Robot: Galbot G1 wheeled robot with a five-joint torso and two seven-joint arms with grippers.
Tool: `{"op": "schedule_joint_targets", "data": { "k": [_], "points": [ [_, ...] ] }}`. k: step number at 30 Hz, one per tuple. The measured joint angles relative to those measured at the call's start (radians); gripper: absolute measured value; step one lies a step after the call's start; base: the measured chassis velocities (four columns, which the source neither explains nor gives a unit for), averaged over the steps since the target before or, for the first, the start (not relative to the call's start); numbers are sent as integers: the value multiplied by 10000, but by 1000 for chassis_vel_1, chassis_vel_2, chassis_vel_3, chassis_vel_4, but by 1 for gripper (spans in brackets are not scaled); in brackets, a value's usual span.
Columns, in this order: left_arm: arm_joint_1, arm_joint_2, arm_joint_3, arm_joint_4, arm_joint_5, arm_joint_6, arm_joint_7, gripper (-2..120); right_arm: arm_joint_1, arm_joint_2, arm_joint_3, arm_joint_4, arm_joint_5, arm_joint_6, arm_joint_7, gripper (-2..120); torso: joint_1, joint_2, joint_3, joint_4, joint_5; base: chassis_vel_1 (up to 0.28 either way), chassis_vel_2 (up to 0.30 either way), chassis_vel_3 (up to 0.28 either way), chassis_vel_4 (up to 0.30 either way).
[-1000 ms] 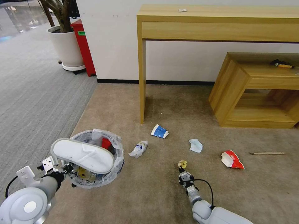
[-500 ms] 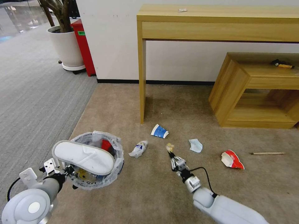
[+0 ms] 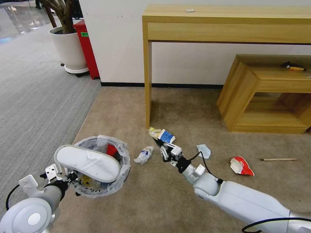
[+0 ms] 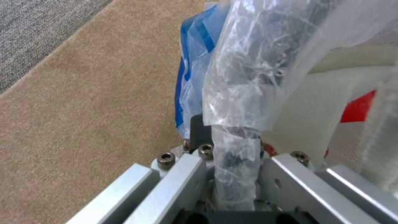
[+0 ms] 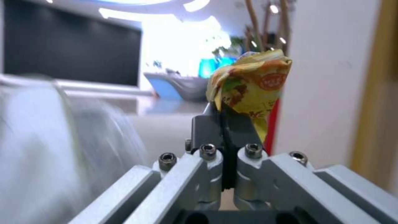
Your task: Pick up the trash bin and place the garbage on the floor into it.
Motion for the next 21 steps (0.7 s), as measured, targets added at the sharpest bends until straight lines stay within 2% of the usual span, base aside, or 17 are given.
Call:
{"op": "schedule_joint_targets", "data": {
  "k": [2, 6, 13, 21],
  "points": [
    [0, 43, 12, 14, 5, 21, -24, 0, 621, -70, -518, 848, 407, -160, 15, 0, 0, -1, 0, 1, 0, 0, 0, 0, 0],
    [-12, 95, 23, 43, 4, 36, -40, 0, 1338, -98, -1163, 1578, 905, -296, 19, 0, 1, 0, 0, 1, -2, 0, 0, 0, 0],
    [-99, 162, 34, 38, -96, 43, -118, 0, 1872, 174, -2107, 2036, 1530, -477, 192, 0, 0, 0, 0, 0, 0, 0, 0, 0, 0],
    [-87, 213, 42, -128, -290, 75, -283, 0, 1665, 634, -2663, 1959, 1829, -600, 458, 0, 0, 0, -1, 0, 0, 0, 0, 0, 0]
  ]
}}
